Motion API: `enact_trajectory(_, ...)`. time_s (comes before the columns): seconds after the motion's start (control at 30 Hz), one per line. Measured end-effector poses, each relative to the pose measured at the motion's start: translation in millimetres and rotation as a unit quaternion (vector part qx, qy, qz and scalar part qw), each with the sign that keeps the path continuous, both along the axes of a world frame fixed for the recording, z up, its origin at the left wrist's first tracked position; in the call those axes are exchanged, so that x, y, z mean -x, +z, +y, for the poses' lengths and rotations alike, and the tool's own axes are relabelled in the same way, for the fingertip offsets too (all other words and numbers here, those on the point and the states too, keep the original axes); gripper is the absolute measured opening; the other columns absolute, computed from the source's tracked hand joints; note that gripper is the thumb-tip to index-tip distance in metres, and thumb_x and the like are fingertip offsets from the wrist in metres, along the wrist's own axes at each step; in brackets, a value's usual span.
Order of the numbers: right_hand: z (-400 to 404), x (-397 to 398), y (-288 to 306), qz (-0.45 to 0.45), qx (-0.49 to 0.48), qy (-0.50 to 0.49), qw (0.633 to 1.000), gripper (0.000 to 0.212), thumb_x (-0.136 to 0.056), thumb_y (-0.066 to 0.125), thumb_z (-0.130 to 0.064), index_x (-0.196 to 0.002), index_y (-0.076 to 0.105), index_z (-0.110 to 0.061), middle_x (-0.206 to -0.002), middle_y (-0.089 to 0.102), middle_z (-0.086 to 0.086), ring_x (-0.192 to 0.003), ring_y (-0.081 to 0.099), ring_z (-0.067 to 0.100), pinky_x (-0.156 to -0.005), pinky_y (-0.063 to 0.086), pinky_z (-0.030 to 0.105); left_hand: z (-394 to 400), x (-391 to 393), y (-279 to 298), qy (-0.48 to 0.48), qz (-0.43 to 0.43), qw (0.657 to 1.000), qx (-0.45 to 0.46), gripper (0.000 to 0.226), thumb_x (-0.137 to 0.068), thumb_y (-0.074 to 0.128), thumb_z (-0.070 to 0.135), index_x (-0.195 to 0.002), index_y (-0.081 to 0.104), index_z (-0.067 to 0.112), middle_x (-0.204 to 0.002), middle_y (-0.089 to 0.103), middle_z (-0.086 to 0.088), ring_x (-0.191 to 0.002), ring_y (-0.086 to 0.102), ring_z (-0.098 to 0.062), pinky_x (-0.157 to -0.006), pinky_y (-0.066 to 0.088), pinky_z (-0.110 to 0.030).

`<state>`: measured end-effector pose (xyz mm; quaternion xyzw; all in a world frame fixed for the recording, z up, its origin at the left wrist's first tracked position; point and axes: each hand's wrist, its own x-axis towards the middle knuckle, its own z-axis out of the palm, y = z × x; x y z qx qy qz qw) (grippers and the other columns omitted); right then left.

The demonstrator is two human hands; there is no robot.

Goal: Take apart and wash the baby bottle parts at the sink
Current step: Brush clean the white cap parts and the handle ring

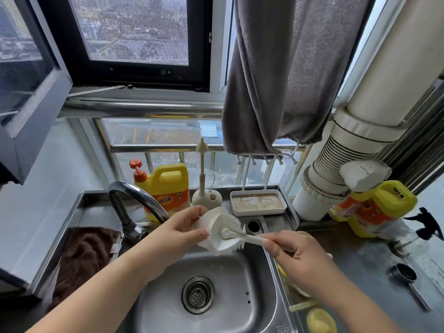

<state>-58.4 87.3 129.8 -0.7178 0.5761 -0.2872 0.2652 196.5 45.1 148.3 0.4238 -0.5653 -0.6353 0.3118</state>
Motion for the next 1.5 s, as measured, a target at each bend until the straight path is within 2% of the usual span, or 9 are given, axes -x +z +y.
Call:
enact_trajectory(0.1,2,3,0,0.028,-0.005,0.018,0.999,0.024,-0.084,0.051,-0.055,-0.098,0.07,-0.047,-0.087,0.064,-0.028,-0.088,0.058,-0.002,-0.072,0.041,0.011,4,-2,-2,0.004,0.014,0.999,0.036,0.018,-0.088,0.059,0.024,-0.092,0.062,0.007,-0.079,0.063,0.002,-0.077,0.056,-0.009,-0.073,0.043,-0.019)
enact_trajectory(0.27,-3,16,10,-0.012,0.005,-0.043,0.999,0.022,-0.08,0.051,-0.06,-0.089,0.068,-0.051,-0.076,0.067,-0.02,-0.068,0.061,0.002,-0.057,0.043,0.018,5,-14,-7,-0.032,0.029,0.997,0.059,0.016,-0.083,0.064,0.031,-0.085,0.066,0.015,-0.082,0.062,-0.001,-0.08,0.057,-0.01,-0.075,0.046,-0.017)
enact_trajectory(0.47,-3,1,13,0.024,0.042,0.035,0.998,0.029,-0.085,0.045,-0.064,-0.102,0.065,-0.053,-0.08,0.064,-0.017,-0.078,0.06,0.006,-0.064,0.043,0.016,5,-20,-6,-0.03,0.097,0.994,0.05,0.032,-0.072,0.074,0.05,-0.084,0.068,0.021,-0.08,0.061,0.001,-0.078,0.055,-0.009,-0.073,0.045,-0.016)
enact_trajectory(0.9,0,10,12,-0.025,0.001,-0.002,1.0,0.024,-0.084,0.055,-0.06,-0.095,0.071,-0.046,-0.079,0.066,-0.019,-0.075,0.062,0.003,-0.063,0.043,0.013,6,-26,-5,-0.02,0.215,0.975,-0.056,0.038,-0.061,0.087,0.036,-0.083,0.068,0.012,-0.085,0.061,-0.01,-0.082,0.06,-0.018,-0.078,0.055,-0.026)
enact_trajectory(1.0,-5,6,17,-0.065,-0.012,-0.036,0.997,0.01,-0.088,0.059,-0.039,-0.089,0.069,-0.041,-0.069,0.065,-0.026,-0.064,0.06,-0.007,-0.057,0.041,0.008,8,-18,-7,-0.044,0.2,0.978,-0.036,0.034,-0.067,0.083,0.038,-0.085,0.068,0.014,-0.082,0.059,-0.006,-0.08,0.058,-0.015,-0.078,0.052,-0.024)
enact_trajectory(1.13,2,-4,18,-0.025,-0.024,0.019,0.999,0.03,-0.083,0.052,-0.057,-0.098,0.072,-0.041,-0.081,0.066,-0.021,-0.08,0.061,-0.001,-0.068,0.043,0.013,7,-17,-7,-0.052,0.197,0.978,-0.04,0.036,-0.068,0.083,0.038,-0.088,0.067,0.013,-0.086,0.058,-0.01,-0.083,0.055,-0.018,-0.079,0.049,-0.025)
enact_trajectory(1.2,4,4,19,-0.027,-0.037,-0.003,0.999,0.036,-0.083,0.048,-0.066,-0.098,0.072,-0.043,-0.076,0.064,-0.02,-0.073,0.059,-0.002,-0.064,0.042,0.012,5,-24,-6,-0.047,0.191,0.98,-0.043,0.034,-0.067,0.084,0.037,-0.084,0.065,0.014,-0.083,0.057,-0.007,-0.082,0.055,-0.017,-0.08,0.049,-0.025)
enact_trajectory(1.33,1,10,19,-0.067,-0.052,-0.065,0.994,0.028,-0.085,0.055,-0.038,-0.1,0.071,-0.022,-0.052,0.055,-0.032,-0.056,0.053,-0.014,-0.055,0.038,0.005,1,-24,-4,-0.062,0.206,0.976,-0.045,0.031,-0.066,0.085,0.028,-0.083,0.063,0.014,-0.082,0.059,-0.009,-0.082,0.057,-0.019,-0.082,0.05,-0.027)
enact_trajectory(1.5,4,-3,21,-0.069,-0.041,-0.029,0.996,0.035,-0.081,0.054,-0.042,-0.1,0.074,-0.022,-0.065,0.059,-0.034,-0.063,0.056,-0.011,-0.06,0.039,0.006,0,-19,-6,-0.088,0.207,0.969,-0.098,0.047,-0.061,0.085,0.005,-0.102,0.063,0.007,-0.094,0.066,-0.016,-0.085,0.064,-0.023,-0.075,0.054,-0.031)
